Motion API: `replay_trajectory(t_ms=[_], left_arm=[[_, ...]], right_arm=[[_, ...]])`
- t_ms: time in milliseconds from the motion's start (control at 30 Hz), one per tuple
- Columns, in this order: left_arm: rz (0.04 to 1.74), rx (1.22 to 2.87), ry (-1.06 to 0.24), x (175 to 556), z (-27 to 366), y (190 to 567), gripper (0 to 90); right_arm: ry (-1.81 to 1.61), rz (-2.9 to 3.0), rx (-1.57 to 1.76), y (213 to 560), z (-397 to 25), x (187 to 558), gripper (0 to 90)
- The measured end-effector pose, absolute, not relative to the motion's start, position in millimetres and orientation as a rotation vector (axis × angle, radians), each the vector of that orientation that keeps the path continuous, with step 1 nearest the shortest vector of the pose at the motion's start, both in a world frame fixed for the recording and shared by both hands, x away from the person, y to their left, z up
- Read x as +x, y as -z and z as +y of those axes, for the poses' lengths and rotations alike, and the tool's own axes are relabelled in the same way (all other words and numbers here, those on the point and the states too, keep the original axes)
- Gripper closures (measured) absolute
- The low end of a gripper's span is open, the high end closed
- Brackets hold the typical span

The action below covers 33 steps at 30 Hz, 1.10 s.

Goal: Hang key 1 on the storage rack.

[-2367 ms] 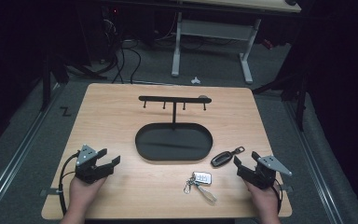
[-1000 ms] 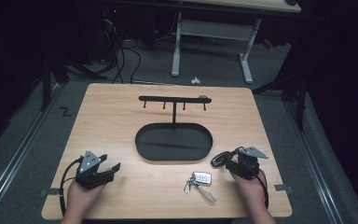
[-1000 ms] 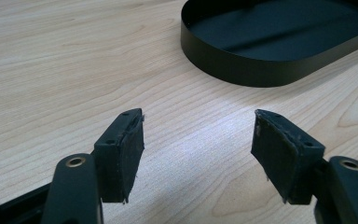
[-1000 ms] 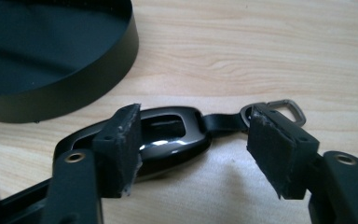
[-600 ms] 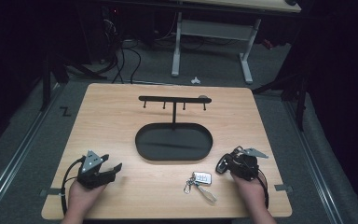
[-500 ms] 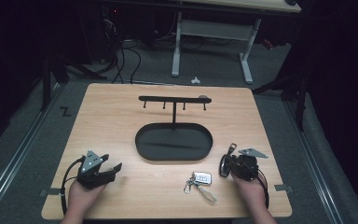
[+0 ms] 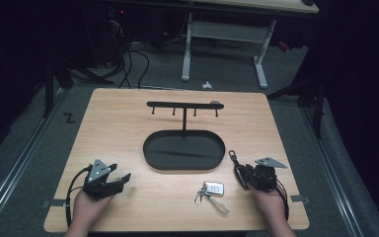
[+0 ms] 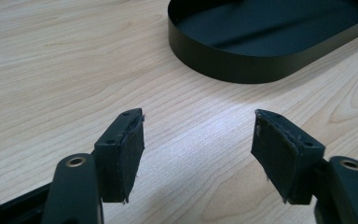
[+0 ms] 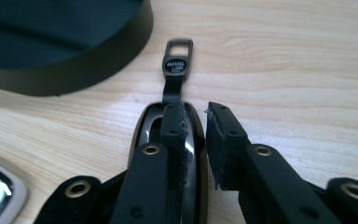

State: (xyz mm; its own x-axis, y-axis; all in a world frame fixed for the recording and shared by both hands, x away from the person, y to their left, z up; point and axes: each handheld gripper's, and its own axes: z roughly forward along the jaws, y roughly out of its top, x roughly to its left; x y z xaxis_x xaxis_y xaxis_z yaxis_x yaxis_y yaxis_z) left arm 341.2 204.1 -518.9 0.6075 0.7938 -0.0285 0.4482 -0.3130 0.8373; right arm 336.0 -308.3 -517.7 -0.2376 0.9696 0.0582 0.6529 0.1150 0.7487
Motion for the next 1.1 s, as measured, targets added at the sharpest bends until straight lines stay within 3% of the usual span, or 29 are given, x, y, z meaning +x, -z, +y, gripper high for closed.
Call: replay_trajectory(t_ms=[133,300,433,533,600,1100], left_arm=[[0.973,1.965,-0.497,343,200,518,34.7],[0.956,1.961,-0.495,346,195,517,34.7],[0.949,1.964,-0.494,347,193,517,34.7],[0.938,1.971,-0.487,348,190,517,34.7],[0.935,1.976,-0.484,349,188,517,34.7],[0.893,1.975,-0.456,362,171,516,34.6]], right_arm=[[-0.981,1.935,1.531,511,-307,328,65.7],[-0.992,2.005,1.468,511,-296,315,62.9],[-0.952,2.039,1.454,516,-289,314,65.2],[-0.916,2.057,1.476,520,-290,316,77.1],[-0.927,2.067,1.489,519,-294,315,79.0],[-0.925,2.075,1.524,516,-330,276,79.1]])
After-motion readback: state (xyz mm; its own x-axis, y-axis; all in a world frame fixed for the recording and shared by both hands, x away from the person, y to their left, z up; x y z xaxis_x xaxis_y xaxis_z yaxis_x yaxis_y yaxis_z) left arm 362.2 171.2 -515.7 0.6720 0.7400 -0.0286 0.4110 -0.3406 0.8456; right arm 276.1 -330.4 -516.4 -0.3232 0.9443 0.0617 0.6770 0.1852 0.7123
